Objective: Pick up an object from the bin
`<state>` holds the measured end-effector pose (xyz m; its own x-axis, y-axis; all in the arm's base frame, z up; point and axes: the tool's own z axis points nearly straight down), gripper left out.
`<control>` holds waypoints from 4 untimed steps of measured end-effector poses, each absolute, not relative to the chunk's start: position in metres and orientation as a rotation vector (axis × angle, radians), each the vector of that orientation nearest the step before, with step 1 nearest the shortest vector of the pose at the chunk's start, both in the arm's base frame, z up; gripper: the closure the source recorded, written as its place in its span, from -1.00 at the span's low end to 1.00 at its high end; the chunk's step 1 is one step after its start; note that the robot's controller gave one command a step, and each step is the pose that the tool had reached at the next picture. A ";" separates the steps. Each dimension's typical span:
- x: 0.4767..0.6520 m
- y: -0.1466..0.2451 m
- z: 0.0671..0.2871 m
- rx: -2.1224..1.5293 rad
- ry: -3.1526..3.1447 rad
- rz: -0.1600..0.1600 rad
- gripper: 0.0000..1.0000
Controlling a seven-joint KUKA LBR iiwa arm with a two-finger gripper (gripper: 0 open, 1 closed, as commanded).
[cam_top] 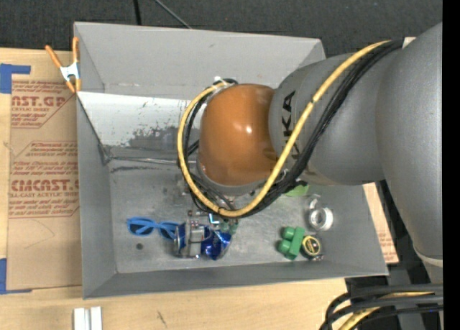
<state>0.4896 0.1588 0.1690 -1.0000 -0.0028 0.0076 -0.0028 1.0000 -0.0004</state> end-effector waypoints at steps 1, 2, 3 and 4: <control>0.483 0.125 0.067 -0.014 -3.146 -0.002 -1.00; 0.482 0.119 0.100 -0.269 -3.131 -0.002 -1.00; 0.482 0.129 0.105 -0.295 -3.127 -0.002 -1.00; 0.486 0.126 0.068 -0.396 -3.112 0.001 -1.00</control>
Offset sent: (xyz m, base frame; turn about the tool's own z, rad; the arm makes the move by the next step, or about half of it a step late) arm -0.0070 -0.0332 -0.0990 0.0085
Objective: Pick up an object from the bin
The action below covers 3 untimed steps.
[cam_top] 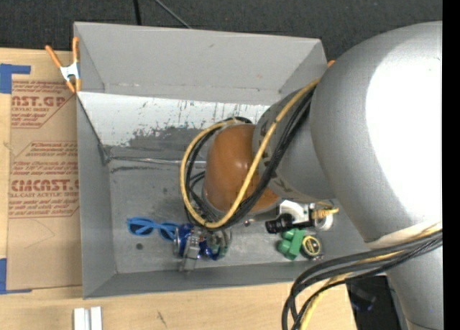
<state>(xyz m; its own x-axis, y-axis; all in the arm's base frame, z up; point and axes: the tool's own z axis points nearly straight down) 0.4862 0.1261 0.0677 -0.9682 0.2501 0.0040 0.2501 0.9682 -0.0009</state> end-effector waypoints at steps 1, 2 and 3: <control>0.486 0.127 0.067 -0.395 -3.111 -0.001 -1.00; 0.486 0.127 0.068 -0.395 -3.113 -0.001 1.00; 0.488 0.128 0.149 -0.394 -3.123 -0.006 1.00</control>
Offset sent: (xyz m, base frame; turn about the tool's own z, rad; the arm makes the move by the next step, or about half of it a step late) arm 0.0000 0.0000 0.0000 0.0000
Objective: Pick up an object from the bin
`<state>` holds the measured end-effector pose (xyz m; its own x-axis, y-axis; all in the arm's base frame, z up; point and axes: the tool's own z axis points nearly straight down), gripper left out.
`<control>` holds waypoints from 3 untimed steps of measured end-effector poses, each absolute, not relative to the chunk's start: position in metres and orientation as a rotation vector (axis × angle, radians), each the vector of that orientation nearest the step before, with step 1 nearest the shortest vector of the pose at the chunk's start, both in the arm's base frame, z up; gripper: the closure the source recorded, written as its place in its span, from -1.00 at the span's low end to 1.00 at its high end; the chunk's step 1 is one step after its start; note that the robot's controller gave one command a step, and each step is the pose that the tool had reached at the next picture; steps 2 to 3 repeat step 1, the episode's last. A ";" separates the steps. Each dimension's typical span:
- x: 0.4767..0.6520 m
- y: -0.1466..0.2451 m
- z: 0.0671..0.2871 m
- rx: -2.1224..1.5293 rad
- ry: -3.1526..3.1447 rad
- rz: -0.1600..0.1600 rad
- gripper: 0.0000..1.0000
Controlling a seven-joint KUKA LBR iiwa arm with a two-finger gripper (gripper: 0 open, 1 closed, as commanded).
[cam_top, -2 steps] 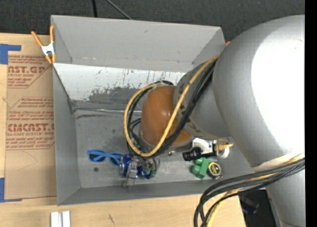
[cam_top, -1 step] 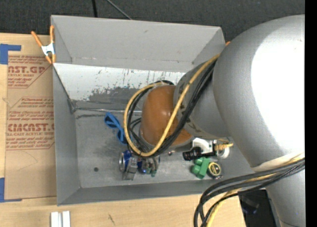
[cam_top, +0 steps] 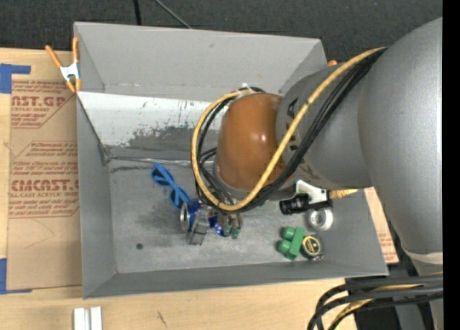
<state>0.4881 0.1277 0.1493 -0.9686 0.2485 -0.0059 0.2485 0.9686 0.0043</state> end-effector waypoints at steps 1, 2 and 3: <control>0.489 0.129 0.199 0.390 3.112 0.004 1.00; 0.489 0.129 0.199 0.390 3.112 0.004 1.00; 0.489 0.129 0.199 0.390 3.112 0.004 1.00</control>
Offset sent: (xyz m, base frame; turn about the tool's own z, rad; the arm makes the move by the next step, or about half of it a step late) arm 0.0001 0.0001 0.0474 0.0000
